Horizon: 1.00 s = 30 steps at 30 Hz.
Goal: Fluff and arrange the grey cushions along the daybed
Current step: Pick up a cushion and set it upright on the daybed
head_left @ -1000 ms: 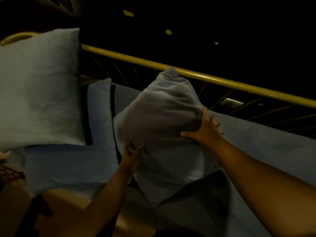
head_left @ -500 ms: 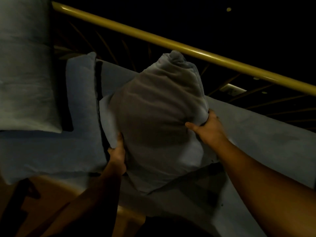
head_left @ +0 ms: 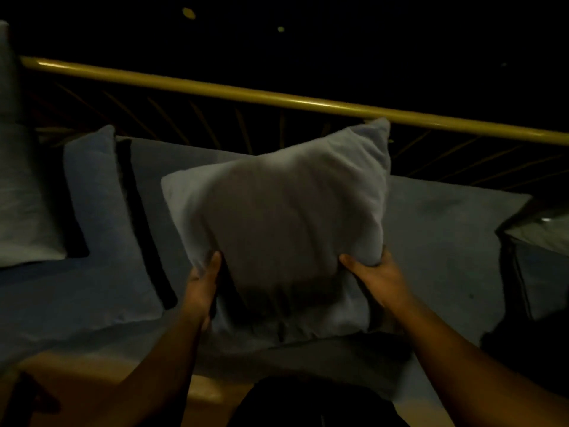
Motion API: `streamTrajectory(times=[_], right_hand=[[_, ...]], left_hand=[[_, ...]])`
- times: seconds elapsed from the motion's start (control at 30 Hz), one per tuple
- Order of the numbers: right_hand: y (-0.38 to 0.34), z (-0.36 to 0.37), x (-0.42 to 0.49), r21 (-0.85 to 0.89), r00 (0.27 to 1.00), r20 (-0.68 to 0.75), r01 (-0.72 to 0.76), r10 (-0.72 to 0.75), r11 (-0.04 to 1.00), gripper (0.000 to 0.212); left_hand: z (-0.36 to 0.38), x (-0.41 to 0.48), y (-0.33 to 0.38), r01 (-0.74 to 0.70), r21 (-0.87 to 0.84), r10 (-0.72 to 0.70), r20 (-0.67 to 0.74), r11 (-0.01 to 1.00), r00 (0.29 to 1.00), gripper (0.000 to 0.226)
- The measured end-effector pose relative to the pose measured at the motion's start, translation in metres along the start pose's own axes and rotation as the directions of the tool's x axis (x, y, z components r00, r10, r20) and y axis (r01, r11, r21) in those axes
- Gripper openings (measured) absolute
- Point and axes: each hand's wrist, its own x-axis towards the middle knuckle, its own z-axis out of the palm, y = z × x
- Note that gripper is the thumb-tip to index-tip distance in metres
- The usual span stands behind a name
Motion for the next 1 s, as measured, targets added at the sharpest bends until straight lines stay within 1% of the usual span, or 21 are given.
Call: streamTrajectory(times=[0.07, 0.1, 0.13, 0.17, 0.2, 0.23, 0.27, 0.3, 0.37, 0.4, 0.43, 0.47, 0.53, 0.6, 0.67, 0.73, 0.77, 0.8, 0.83, 0.9, 1.0], right_hand=[[0.028, -0.02, -0.013, 0.076, 0.995, -0.039, -0.085, 0.088, 0.993, 0.092], [0.041, -0.03, -0.019, 0.108, 0.992, -0.046, -0.109, 0.115, 0.988, 0.091], [0.053, -0.038, -0.025, 0.137, 0.988, -0.047, -0.137, 0.145, 0.981, 0.087], [0.064, -0.045, -0.03, 0.161, 0.984, -0.05, -0.159, 0.169, 0.974, 0.082], [0.074, -0.052, -0.035, 0.19, 0.981, -0.049, -0.173, 0.185, 0.966, 0.075], [0.086, -0.056, -0.039, 0.216, 0.981, -0.048, -0.176, 0.19, 0.96, 0.068], [0.094, -0.058, -0.044, 0.227, 0.98, -0.031, -0.186, 0.198, 0.956, 0.063], [0.102, -0.056, -0.048, 0.223, 0.979, -0.004, -0.197, 0.203, 0.955, 0.061], [0.117, -0.049, -0.052, 0.191, 0.981, 0.015, -0.193, 0.194, 0.962, 0.07], [0.124, -0.044, -0.051, 0.186, 0.981, -0.003, -0.188, 0.192, 0.964, 0.079], [0.131, -0.04, -0.048, 0.186, 0.983, -0.021, -0.178, 0.185, 0.966, 0.088], [0.132, -0.038, -0.046, 0.182, 0.981, -0.028, -0.184, 0.192, 0.966, 0.092], [0.127, -0.033, -0.044, 0.171, 0.981, -0.053, -0.173, 0.184, 0.97, 0.082], [0.127, -0.032, -0.036, 0.165, 0.983, -0.043, -0.168, 0.177, 0.972, 0.074], [0.136, -0.028, -0.026, 0.121, 0.978, 0.002, -0.205, 0.206, 0.971, 0.082], [0.175, -0.019, -0.007, 0.097, 0.967, 0.061, -0.253, 0.248, 0.963, 0.098], [0.198, -0.01, 0.003, 0.093, 0.962, 0.088, -0.266, 0.259, 0.959, 0.105], [0.202, -0.004, 0.002, 0.076, 0.96, 0.087, -0.273, 0.266, 0.959, 0.108], [0.193, -0.001, -0.005, 0.055, 0.962, 0.071, -0.268, 0.264, 0.962, 0.111], [0.164, -0.001, -0.026, -0.016, 0.969, 0.035, -0.243, 0.243, 0.97, 0.114], [0.145, -0.004, -0.037, -0.055, 0.97, 0.015, -0.243, 0.244, 0.969, 0.115]], left_hand=[[0.018, -0.007, -0.005, -0.026, 0.072, 0.023, 0.049, 0.997, 0.999, 0.082], [0.028, -0.013, -0.009, -0.021, 0.097, 0.015, 0.062, 0.995, 0.998, 0.077], [0.039, -0.021, -0.013, -0.03, 0.128, 0.02, 0.078, 0.991, 0.997, 0.062], [0.048, -0.03, -0.019, -0.037, 0.167, 0.026, 0.062, 0.985, 0.998, 0.039], [0.054, -0.036, -0.026, -0.05, 0.216, 0.043, 0.039, 0.975, 0.998, 0.02], [0.057, -0.043, -0.032, -0.056, 0.26, 0.053, 0.017, 0.964, 0.998, 0.016], [0.057, -0.046, -0.041, -0.052, 0.313, 0.052, 0.011, 0.948, 0.999, 0.019], [0.056, -0.049, -0.047, -0.057, 0.354, 0.052, 0.025, 0.934, 0.998, 0.028], [0.052, -0.049, -0.055, -0.077, 0.427, 0.072, 0.028, 0.901, 0.997, 0.055], [0.049, -0.047, -0.057, -0.082, 0.459, 0.092, 0.001, 0.884, 0.996, 0.062], [0.048, -0.047, -0.056, -0.086, 0.483, 0.113, -0.027, 0.872, 0.993, 0.064], [0.048, -0.048, -0.054, -0.111, 0.501, 0.144, -0.029, 0.858, 0.989, 0.062], [0.047, -0.048, -0.049, -0.167, 0.521, 0.201, -0.009, 0.837, 0.98, 0.059], [0.046, -0.044, -0.042, -0.184, 0.538, 0.217, 0.002, 0.823, 0.976, 0.062], [0.042, -0.034, -0.037, -0.144, 0.569, 0.171, 0.007, 0.809, 0.985, 0.07], [0.04, -0.024, -0.042, -0.065, 0.598, 0.087, -0.007, 0.799, 0.996, 0.084], [0.041, -0.024, -0.044, -0.052, 0.612, 0.068, -0.003, 0.789, 0.998, 0.088], [0.042, -0.023, -0.048, -0.053, 0.634, 0.065, 0.004, 0.772, 0.998, 0.091], [0.04, -0.023, -0.052, -0.056, 0.651, 0.064, 0.012, 0.757, 0.998, 0.096], [0.036, -0.026, -0.053, -0.042, 0.648, 0.034, 0.024, 0.761, 0.999, 0.106], [0.024, -0.027, -0.052, -0.023, 0.639, 0.003, 0.033, 0.769, 0.999, 0.103]])
